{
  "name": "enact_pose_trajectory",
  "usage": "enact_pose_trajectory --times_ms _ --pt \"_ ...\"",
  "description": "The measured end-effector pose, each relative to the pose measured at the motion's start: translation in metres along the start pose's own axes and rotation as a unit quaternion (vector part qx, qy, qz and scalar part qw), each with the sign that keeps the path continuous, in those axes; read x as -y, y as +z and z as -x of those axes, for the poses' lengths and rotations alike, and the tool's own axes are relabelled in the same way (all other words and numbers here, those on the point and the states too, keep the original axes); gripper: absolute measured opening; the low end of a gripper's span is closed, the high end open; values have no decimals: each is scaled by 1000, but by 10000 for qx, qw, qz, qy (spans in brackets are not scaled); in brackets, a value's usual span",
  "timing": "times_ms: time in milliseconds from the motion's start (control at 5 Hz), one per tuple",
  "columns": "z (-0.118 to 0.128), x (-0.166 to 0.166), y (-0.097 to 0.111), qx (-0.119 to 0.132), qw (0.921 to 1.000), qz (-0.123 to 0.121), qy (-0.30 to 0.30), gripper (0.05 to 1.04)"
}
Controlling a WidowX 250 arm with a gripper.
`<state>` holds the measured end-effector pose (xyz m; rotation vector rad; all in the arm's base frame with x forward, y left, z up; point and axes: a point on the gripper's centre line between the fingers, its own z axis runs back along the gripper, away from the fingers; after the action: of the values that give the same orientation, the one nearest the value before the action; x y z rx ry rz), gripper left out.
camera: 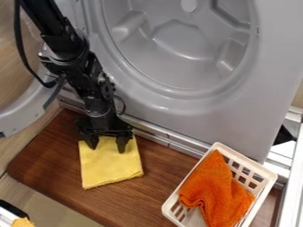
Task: Move the yellow cloth to the left side
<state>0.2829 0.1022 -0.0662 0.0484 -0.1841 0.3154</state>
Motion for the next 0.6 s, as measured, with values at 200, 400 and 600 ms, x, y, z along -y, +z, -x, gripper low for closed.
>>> enact_pose_trajectory --times_ms 200,400,600 --pt "9 1 0 -115 9999 7 37 999" --pt "6 4 14 -69 10000 27 22 999" --pt "4 10 37 24 9999 95 -45 999"
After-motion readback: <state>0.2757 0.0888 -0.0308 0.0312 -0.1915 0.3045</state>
